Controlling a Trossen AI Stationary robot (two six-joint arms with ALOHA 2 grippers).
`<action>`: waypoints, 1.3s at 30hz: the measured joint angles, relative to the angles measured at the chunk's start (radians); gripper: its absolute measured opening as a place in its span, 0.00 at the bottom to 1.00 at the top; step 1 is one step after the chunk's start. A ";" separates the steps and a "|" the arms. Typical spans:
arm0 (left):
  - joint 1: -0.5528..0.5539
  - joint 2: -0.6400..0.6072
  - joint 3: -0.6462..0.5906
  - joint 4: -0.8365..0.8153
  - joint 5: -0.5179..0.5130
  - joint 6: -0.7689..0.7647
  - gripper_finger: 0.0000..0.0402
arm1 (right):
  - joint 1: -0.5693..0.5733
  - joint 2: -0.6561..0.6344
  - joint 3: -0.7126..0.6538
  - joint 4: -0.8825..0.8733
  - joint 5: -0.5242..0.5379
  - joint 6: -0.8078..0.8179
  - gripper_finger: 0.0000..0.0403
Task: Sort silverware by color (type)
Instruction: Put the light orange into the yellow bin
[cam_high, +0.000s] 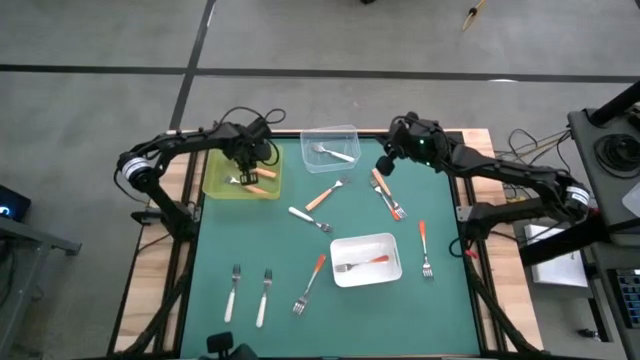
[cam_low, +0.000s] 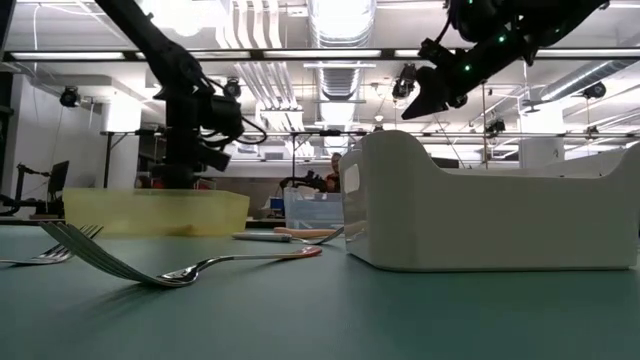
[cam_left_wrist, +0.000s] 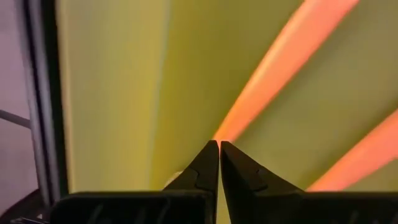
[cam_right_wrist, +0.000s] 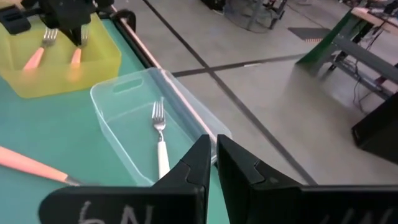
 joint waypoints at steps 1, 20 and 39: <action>0.000 0.000 -0.005 -0.001 0.000 -0.002 0.00 | 0.000 0.007 0.000 0.000 0.000 0.000 0.04; -0.008 -0.015 -0.016 -0.083 0.153 -0.115 0.00 | 0.001 0.062 0.001 0.031 -0.005 0.156 0.04; -0.006 -0.073 -0.010 0.019 0.105 -0.080 0.00 | 0.003 0.058 0.004 -0.018 -0.183 0.223 0.04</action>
